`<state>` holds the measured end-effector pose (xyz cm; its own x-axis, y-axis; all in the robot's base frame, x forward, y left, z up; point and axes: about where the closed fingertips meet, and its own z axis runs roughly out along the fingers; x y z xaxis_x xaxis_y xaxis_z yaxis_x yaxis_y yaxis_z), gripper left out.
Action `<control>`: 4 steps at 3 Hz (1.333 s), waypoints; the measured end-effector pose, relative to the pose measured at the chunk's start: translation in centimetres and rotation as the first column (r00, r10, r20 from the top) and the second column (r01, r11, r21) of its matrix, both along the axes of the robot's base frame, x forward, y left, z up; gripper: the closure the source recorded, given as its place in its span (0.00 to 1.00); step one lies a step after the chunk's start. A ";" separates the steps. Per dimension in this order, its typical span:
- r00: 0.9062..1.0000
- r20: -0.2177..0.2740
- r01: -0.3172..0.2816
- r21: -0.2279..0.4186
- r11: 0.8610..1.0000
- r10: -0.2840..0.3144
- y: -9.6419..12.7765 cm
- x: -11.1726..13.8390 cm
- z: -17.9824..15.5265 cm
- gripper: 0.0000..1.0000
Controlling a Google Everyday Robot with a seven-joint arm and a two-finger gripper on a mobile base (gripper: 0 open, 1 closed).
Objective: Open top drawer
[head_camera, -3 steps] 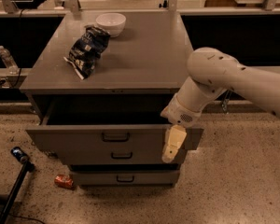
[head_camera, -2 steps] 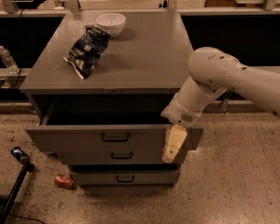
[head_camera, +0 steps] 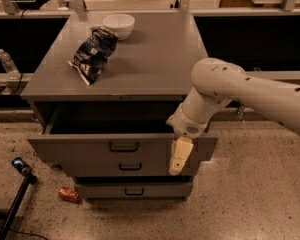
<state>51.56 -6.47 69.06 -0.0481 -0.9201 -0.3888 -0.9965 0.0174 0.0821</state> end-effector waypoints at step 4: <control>0.997 -0.010 -0.080 -0.012 0.997 0.080 0.3 -0.3 -0.4 0.78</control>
Offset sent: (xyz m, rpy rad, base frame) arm 0.0092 0.0110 -0.0255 0.0008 -0.0187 0.0561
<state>51.26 -6.16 68.69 0.0221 -0.9258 -0.3774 -0.9939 -0.0610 0.0916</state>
